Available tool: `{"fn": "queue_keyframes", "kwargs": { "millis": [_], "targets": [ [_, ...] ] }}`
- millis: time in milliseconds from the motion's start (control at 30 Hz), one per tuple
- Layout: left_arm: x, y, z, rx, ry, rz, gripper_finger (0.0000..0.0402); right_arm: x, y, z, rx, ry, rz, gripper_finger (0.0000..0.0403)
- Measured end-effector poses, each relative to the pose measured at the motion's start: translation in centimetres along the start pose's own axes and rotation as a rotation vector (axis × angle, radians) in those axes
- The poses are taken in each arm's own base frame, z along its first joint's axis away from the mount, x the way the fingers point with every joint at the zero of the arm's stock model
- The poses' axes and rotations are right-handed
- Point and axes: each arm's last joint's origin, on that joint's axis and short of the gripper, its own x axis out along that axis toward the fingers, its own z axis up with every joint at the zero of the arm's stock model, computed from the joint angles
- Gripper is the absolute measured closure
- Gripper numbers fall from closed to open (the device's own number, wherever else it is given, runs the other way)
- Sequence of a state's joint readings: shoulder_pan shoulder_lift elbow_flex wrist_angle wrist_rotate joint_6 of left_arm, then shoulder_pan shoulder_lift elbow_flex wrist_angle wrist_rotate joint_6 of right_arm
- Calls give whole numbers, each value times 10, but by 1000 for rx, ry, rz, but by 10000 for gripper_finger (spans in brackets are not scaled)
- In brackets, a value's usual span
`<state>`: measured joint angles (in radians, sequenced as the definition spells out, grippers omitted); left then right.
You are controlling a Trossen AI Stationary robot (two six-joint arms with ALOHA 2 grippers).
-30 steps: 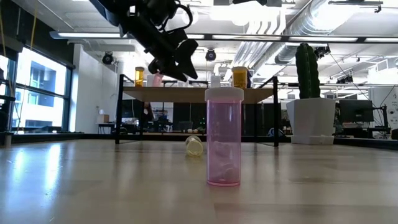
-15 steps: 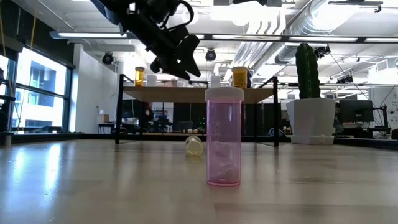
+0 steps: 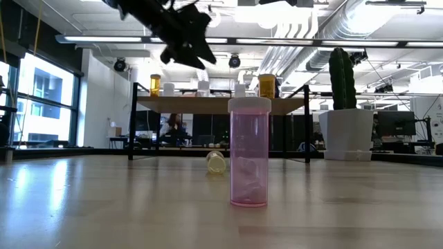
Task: Pick and place medicine bottles onto shelf by color
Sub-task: Adjust the pink pill bottle on the shelf
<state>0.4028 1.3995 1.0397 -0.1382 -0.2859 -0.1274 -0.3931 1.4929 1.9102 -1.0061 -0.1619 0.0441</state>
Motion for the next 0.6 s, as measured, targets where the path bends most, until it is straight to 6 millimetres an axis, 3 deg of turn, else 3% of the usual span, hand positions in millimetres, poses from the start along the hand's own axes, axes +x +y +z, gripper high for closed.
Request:
{"fn": "queue_keyframes", "kwargs": {
  "millis": [300, 400, 600],
  "targets": [
    [-53, 16, 13, 303, -6, -18, 166, 0, 0, 0, 0, 0, 0, 164],
    [-66, 24, 29, 381, 7, 2, 166, 0, 0, 0, 0, 0, 0, 164],
    [-68, 41, 55, 496, 99, -8, 166, 0, 0, 0, 0, 0, 1, 164]
  ]
}}
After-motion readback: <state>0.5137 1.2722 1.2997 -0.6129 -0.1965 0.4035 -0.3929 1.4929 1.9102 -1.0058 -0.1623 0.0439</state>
